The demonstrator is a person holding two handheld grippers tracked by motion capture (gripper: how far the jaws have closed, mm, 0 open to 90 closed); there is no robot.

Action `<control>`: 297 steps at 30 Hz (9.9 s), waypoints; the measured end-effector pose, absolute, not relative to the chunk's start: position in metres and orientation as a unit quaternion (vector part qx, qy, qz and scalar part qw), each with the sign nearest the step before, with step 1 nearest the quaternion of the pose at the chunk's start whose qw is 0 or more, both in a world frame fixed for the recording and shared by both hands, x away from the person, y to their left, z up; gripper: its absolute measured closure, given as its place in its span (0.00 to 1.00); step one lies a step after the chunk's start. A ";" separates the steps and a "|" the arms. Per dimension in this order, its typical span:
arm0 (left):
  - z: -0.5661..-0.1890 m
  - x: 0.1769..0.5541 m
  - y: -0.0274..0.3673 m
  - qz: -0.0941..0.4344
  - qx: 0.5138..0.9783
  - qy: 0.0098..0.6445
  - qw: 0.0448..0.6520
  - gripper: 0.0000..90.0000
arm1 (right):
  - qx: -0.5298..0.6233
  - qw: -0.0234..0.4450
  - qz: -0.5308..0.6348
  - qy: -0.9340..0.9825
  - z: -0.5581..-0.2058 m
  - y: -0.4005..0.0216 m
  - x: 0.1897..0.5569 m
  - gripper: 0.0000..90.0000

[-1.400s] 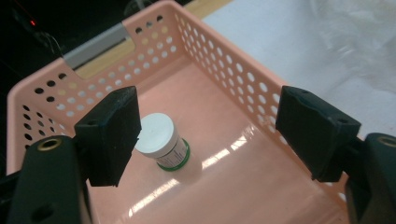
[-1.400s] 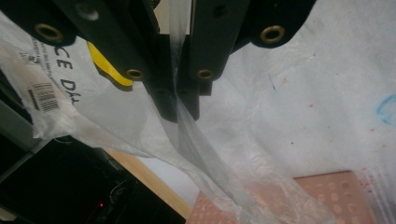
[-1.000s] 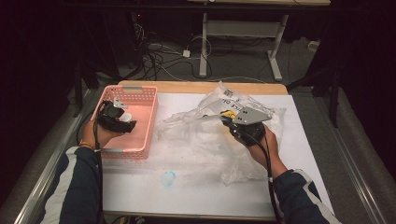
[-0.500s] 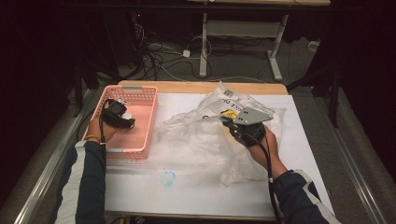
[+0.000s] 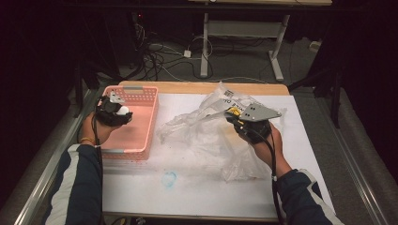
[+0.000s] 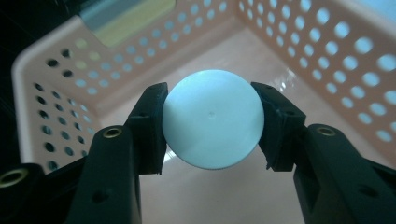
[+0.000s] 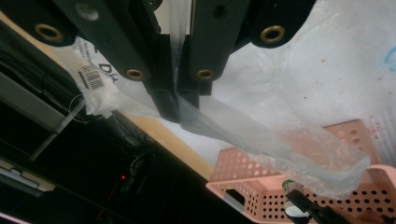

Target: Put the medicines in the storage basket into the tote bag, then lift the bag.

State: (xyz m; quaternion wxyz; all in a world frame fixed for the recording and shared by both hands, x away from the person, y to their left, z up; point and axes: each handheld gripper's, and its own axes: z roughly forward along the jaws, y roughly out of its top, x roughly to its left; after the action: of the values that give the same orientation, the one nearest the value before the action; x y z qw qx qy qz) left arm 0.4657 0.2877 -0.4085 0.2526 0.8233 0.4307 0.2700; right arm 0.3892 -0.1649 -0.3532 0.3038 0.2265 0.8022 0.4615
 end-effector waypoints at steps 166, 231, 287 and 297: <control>-0.421 0.369 0.130 0.271 0.869 0.227 0.346 0.96 | 0.219 0.273 0.400 0.847 -0.439 -0.246 0.290 0.99; -0.368 0.436 0.130 0.297 0.766 0.257 0.508 0.96 | 0.277 0.369 0.498 0.734 -0.340 -0.242 0.415 1.00; -0.234 0.436 0.154 0.387 0.690 0.281 0.544 0.97 | 0.270 0.418 0.556 0.665 -0.210 -0.243 0.398 1.00; -0.250 0.452 0.144 0.381 0.717 0.290 0.507 0.97 | 0.302 0.409 0.531 0.678 -0.237 -0.250 0.418 1.00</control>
State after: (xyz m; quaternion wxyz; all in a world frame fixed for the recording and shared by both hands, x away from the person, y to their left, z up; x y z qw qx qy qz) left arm 0.4521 0.1435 -0.2495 0.5068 0.7172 0.2898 0.3805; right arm 0.4183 -0.2496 -0.2373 0.4092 0.3020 0.6775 0.5313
